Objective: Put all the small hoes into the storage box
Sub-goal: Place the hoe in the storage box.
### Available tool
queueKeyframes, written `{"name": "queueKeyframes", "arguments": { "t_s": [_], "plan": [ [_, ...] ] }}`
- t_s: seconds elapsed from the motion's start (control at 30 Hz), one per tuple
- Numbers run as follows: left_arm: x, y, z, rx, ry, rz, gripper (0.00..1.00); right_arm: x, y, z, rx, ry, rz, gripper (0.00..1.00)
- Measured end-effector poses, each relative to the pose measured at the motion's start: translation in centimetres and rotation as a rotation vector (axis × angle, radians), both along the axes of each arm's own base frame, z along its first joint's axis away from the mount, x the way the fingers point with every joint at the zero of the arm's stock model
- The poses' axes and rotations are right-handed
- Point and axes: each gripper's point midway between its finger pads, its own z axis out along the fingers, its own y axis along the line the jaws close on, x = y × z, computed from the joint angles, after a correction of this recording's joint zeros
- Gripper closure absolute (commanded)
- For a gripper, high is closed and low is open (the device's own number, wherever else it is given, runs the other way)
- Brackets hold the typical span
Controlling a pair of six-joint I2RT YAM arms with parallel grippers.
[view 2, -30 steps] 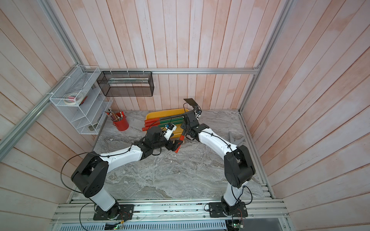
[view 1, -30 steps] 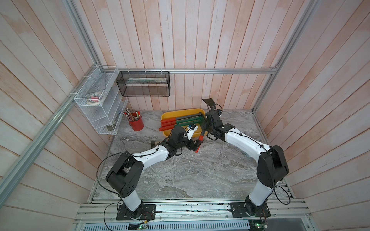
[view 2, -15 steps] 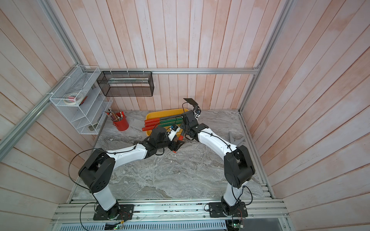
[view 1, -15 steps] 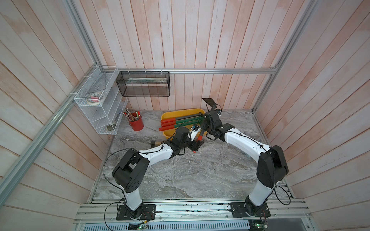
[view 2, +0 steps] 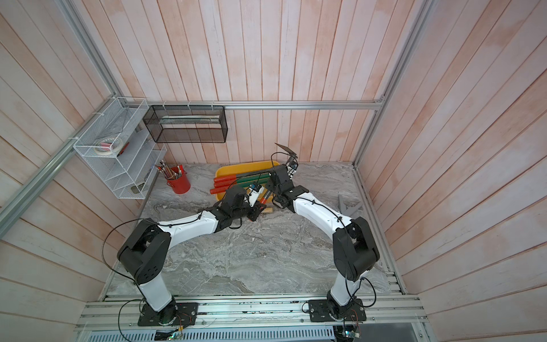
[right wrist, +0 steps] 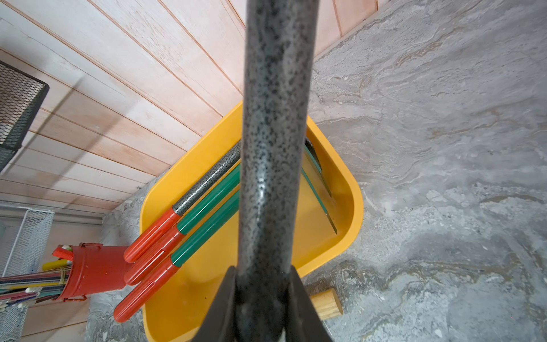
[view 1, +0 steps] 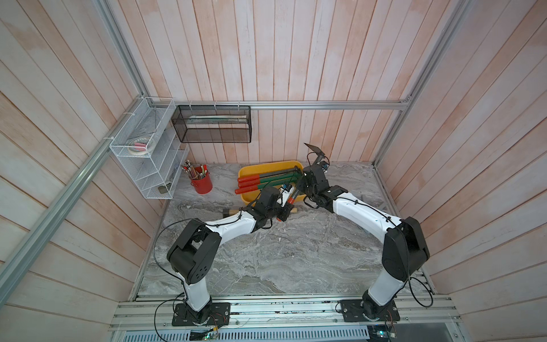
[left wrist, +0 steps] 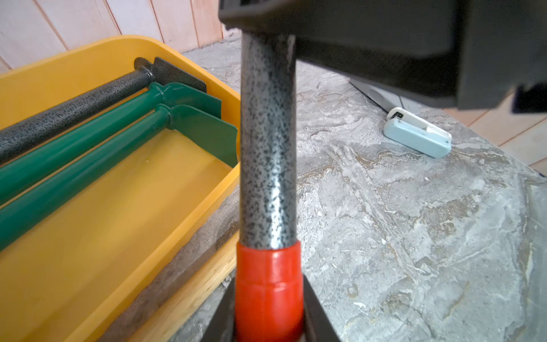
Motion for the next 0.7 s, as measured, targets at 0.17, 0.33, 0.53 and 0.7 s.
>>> {"name": "queueKeyframes", "arguments": {
  "t_s": [0.17, 0.33, 0.53, 0.7],
  "plan": [
    [-0.5, 0.2, 0.5, -0.026, 0.029, -0.021, 1.0, -0.4, -0.2, 0.1, 0.053, -0.025, 0.025, 0.82],
    [-1.1, 0.2, 1.4, -0.051, 0.033, -0.054, 1.0, -1.0, -0.8, 0.8, 0.08, -0.068, 0.084, 0.66],
    [-1.7, 1.0, 1.4, -0.05, 0.056, -0.068, 1.0, -0.6, -3.3, 0.4, 0.049, -0.093, 0.092, 0.58],
    [-1.2, 2.0, 0.9, -0.043, 0.07, -0.039, 1.0, -1.2, -6.2, -2.0, 0.02, -0.052, 0.053, 0.58]
  ]
}}
